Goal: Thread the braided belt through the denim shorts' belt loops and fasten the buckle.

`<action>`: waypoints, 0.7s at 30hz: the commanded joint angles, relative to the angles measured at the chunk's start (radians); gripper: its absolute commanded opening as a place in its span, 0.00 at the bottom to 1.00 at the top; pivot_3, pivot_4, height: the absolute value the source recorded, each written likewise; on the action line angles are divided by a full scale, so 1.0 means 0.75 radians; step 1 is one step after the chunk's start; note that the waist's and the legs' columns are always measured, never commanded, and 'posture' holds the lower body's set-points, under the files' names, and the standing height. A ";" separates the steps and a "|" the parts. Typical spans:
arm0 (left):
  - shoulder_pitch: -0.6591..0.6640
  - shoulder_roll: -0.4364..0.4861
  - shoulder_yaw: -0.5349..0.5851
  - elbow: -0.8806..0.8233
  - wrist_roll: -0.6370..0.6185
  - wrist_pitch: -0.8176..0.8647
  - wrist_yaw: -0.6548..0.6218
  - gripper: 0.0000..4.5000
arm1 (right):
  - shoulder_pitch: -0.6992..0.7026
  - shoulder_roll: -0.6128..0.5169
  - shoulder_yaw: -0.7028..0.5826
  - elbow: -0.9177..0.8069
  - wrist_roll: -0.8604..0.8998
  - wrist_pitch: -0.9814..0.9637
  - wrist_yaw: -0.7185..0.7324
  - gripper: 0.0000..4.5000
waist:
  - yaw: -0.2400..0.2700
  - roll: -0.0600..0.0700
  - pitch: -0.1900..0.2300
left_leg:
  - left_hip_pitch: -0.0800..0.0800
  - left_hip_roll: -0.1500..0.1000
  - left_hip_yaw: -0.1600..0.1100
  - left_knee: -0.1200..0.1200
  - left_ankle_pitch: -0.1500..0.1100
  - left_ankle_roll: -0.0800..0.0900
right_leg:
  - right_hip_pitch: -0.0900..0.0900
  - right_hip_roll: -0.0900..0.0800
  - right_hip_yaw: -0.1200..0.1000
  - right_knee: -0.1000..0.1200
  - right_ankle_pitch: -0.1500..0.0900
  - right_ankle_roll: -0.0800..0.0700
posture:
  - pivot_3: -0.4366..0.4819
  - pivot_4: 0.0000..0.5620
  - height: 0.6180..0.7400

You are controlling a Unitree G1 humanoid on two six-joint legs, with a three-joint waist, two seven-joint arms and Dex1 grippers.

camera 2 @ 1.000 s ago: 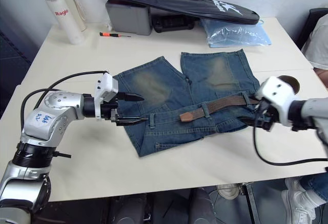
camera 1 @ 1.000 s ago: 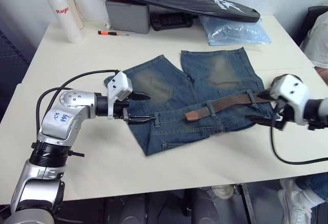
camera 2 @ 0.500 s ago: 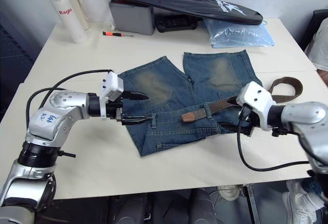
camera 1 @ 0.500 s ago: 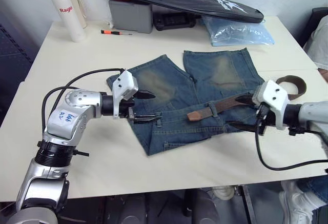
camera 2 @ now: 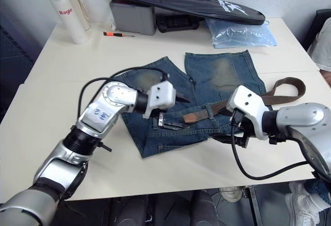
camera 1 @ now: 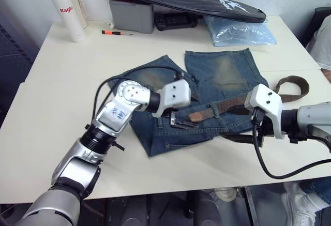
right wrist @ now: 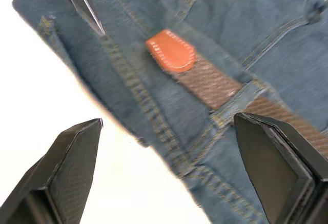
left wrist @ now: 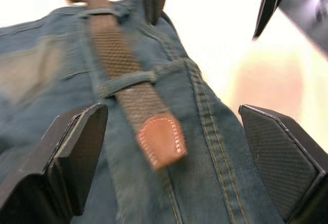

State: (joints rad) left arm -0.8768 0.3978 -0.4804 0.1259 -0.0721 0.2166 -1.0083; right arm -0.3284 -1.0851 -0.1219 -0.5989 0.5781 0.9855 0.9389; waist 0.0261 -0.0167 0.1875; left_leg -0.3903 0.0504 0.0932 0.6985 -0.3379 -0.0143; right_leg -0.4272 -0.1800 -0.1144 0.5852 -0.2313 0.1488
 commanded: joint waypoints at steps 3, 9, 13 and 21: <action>-0.144 -0.060 -0.090 0.309 0.236 -0.430 0.018 1.00 | 0.068 -0.010 -0.165 -0.128 0.060 0.085 -0.084 0.98 | 0.002 0.000 0.000 | 0.000 0.000 0.000 0.000 0.000 0.000 | 0.000 0.000 0.000 0.000 0.000 0.000 | 0.48 0.27 1.00; -0.224 -0.130 -0.064 0.501 0.284 -0.585 0.007 0.61 | 0.189 -0.001 -0.270 -0.208 0.082 0.117 -0.143 1.00 | 0.005 0.000 0.000 | -0.002 0.000 0.000 0.000 -0.001 0.002 | -0.001 0.000 0.000 -0.002 0.001 0.000 | 0.48 0.27 1.00; -0.235 -0.163 -0.036 0.539 0.259 -0.603 -0.016 0.19 | 0.199 -0.001 -0.255 -0.208 0.077 0.094 -0.171 1.00 | 0.001 0.000 0.000 | -0.002 0.000 0.000 0.001 -0.001 0.002 | -0.001 0.000 0.000 -0.001 0.001 0.000 | 0.48 0.27 1.00; -0.234 -0.168 0.105 0.530 0.164 -0.480 -0.083 0.00 | 0.051 0.105 0.062 -0.125 -0.058 -0.023 -0.300 0.89 | -0.001 0.000 0.000 | -0.002 0.000 0.000 0.001 -0.001 0.002 | -0.001 0.000 0.000 -0.001 0.001 0.000 | 0.48 0.27 1.00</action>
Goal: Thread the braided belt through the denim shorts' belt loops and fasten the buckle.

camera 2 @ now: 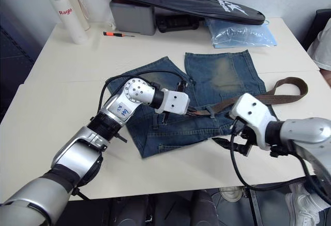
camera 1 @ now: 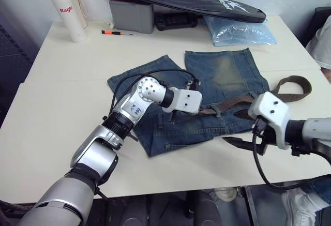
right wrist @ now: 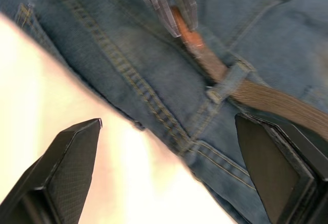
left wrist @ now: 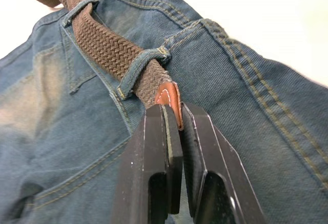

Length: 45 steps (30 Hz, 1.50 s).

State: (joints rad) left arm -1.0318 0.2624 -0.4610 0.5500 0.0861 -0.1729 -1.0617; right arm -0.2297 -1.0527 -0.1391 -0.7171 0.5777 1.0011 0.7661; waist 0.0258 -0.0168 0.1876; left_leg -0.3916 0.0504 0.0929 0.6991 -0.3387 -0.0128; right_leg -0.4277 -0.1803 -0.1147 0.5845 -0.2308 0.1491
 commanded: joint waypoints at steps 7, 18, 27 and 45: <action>0.004 0.094 0.171 -0.153 -0.110 0.160 -0.084 0.00 | -0.223 0.247 0.364 0.239 -0.183 0.017 -0.194 0.21 | -0.005 0.000 0.000 | -0.001 0.000 0.000 0.000 0.000 0.000 | -0.001 0.000 0.000 0.000 0.000 0.000 | 0.48 0.27 1.00; 0.249 0.419 0.249 -0.469 -0.125 0.212 -0.191 0.00 | -0.264 0.408 0.378 0.516 -0.241 0.195 -0.310 0.01 | -0.022 0.000 -0.001 | 0.002 0.000 0.001 0.000 0.000 0.000 | 0.001 0.000 0.001 0.003 0.000 0.000 | 0.48 0.27 1.00; 0.449 0.667 0.312 -0.549 -0.071 0.113 -0.150 0.00 | -0.273 0.425 0.349 0.532 -0.203 0.213 -0.269 0.01 | -0.008 -0.007 -0.005 | 0.004 0.001 0.000 0.002 0.000 0.000 | 0.003 0.000 0.001 0.004 0.001 -0.001 | 0.48 0.27 1.00; 0.436 0.722 0.597 -0.771 -0.651 0.814 -0.297 1.00 | -0.271 0.230 0.298 0.321 -0.125 -0.097 0.085 0.00 | -0.009 -0.004 -0.003 | 0.001 0.001 0.001 -0.001 0.000 0.000 | -0.001 0.000 0.001 0.003 0.001 -0.001 | 0.48 0.27 1.00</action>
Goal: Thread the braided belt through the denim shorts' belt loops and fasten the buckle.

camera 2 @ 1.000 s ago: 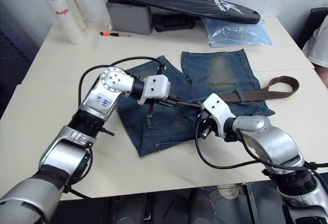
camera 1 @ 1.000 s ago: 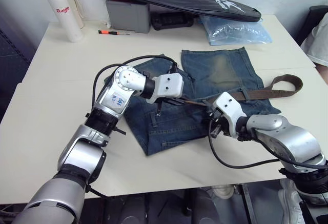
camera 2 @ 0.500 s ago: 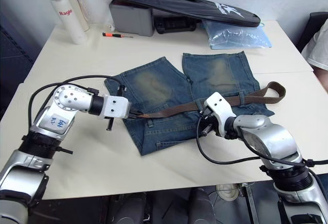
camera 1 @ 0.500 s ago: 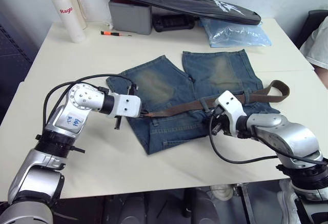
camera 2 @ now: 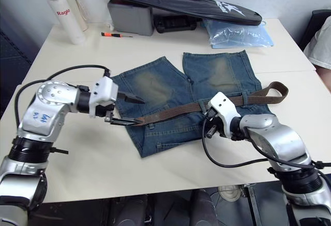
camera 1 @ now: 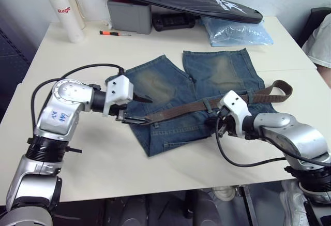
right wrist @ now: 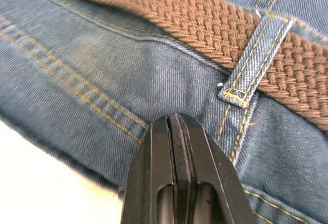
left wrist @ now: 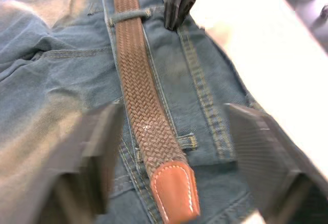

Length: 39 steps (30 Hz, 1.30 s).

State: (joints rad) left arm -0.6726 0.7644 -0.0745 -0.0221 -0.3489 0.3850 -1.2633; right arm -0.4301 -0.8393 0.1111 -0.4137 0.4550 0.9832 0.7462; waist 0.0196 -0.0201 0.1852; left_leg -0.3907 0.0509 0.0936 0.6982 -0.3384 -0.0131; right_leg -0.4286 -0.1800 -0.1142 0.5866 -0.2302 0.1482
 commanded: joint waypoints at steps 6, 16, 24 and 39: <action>-0.052 0.123 0.095 0.022 -0.062 0.131 -0.027 1.00 | -0.057 -0.144 0.171 -0.113 -0.089 -0.244 0.292 0.61 | -0.003 0.000 0.000 | 0.000 0.000 0.000 0.000 0.000 0.000 | 0.000 0.000 0.000 0.000 0.000 0.000 | 0.48 0.27 1.00; 0.099 0.150 0.063 -0.111 -0.005 0.114 0.021 1.00 | -0.187 -0.083 0.462 0.095 -0.441 -0.521 0.358 0.99 | -0.010 0.000 0.000 | -0.001 0.000 0.001 0.000 0.000 0.000 | -0.001 0.000 0.000 -0.001 0.000 0.000 | 0.48 0.27 1.00; 0.119 0.143 0.059 -0.123 0.015 0.117 0.075 1.00 | -0.146 -0.205 0.381 0.340 -0.588 -0.863 0.432 0.34 | 0.002 0.001 0.001 | 0.000 0.000 0.001 0.000 0.000 0.000 | 0.000 0.000 0.000 -0.001 0.000 0.000 | 0.48 0.27 1.00; 0.107 0.058 0.000 -0.105 0.027 0.110 0.134 1.00 | -0.120 -0.275 0.211 0.608 -0.620 -1.191 0.515 0.11 | 0.004 0.001 0.001 | 0.000 0.000 0.002 0.001 0.000 -0.001 | 0.001 0.000 0.000 -0.002 0.000 0.000 | 0.48 0.27 1.00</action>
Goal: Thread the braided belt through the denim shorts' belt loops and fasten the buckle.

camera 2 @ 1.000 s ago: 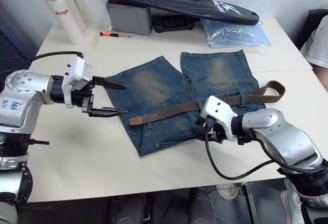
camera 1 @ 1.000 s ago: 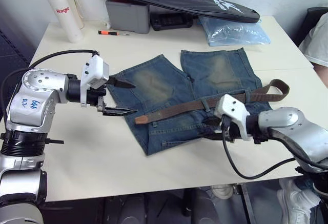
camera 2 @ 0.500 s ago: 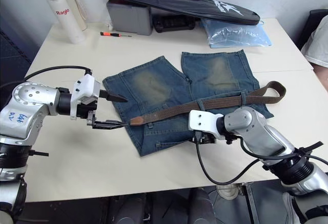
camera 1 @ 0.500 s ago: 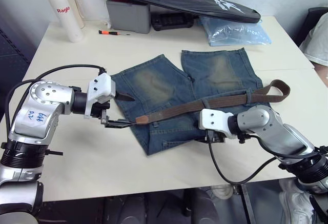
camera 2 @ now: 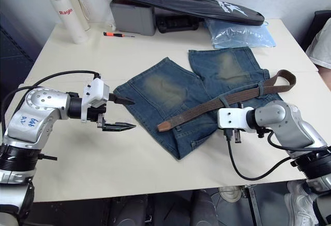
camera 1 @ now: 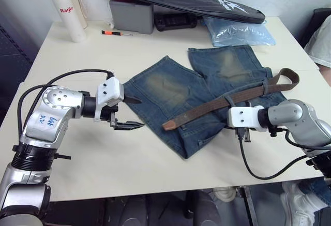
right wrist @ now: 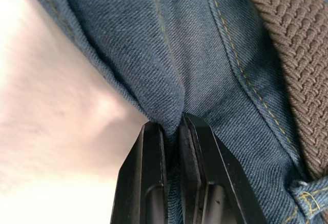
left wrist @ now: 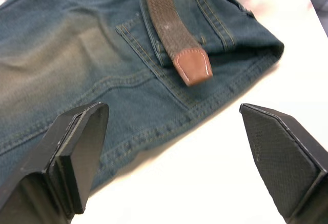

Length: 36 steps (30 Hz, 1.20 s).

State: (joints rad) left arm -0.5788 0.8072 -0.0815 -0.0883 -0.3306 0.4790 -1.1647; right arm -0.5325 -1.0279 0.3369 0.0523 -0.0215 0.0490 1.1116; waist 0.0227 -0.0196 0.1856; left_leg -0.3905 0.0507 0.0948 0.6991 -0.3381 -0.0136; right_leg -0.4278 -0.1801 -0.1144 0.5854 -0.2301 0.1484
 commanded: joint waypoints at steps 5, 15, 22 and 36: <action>-0.025 -0.006 0.003 0.008 0.010 -0.033 -0.003 1.00 | 0.063 -0.137 -0.244 -0.115 0.081 0.134 0.086 0.61 | 0.001 0.003 0.002 | -0.001 0.000 0.000 0.000 0.000 0.000 | 0.000 0.000 0.000 -0.001 0.000 0.000 | 0.48 0.27 1.00; -0.064 -0.038 -0.005 0.055 0.040 -0.063 0.017 1.00 | 0.066 0.193 -0.622 -0.519 0.571 0.890 -0.228 0.99 | -0.014 0.003 0.002 | 0.000 0.001 0.000 -0.002 0.000 -0.001 | -0.001 0.001 0.000 0.000 0.000 0.000 | 0.48 0.27 1.00; -0.048 -0.028 0.021 0.038 0.021 -0.055 0.032 1.00 | 0.127 0.710 -0.996 -0.787 1.123 1.960 -0.618 0.99 | 0.004 0.003 0.002 | -0.001 0.001 -0.002 -0.001 0.000 0.000 | -0.001 0.001 -0.001 0.001 0.000 -0.001 | 0.48 0.27 1.00; -0.009 0.017 0.042 0.008 0.034 -0.046 0.063 1.00 | 0.068 1.171 -1.302 -0.423 1.444 2.087 -1.345 0.99 | -0.029 0.004 0.002 | 0.000 0.001 0.000 -0.004 0.000 -0.001 | -0.002 0.001 0.000 0.003 0.000 -0.001 | 0.48 0.27 1.00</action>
State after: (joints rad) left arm -0.5826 0.8038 -0.0835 -0.0436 -0.2990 0.4464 -1.1224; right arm -0.4744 -0.1508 -0.6158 -0.2580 1.0285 1.6103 0.1233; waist 0.0013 -0.0169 0.1871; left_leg -0.3904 0.0514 0.0947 0.6964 -0.3380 -0.0141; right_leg -0.4296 -0.1797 -0.1148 0.5874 -0.2304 0.1476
